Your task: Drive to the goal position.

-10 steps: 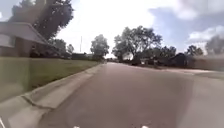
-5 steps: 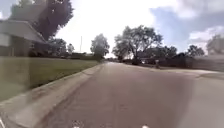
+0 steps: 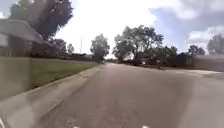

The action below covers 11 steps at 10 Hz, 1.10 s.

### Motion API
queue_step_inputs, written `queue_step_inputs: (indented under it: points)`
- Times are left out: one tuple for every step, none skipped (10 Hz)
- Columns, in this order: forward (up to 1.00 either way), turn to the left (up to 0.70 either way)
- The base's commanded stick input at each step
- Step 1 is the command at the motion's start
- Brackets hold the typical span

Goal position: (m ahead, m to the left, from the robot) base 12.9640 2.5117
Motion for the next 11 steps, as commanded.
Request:
queue_step_inputs:
  points:
    - [1.00,0.00]
    - [1.00,0.06]
    - [1.00,0.26]
    - [1.00,0.35]
    - [1.00,0.16]
    - [1.00,0.04]
    - [1.00,0.02]
    - [1.00,0.02]
    - [1.00,0.02]
    - [1.00,0.00]
    - [1.00,0.02]
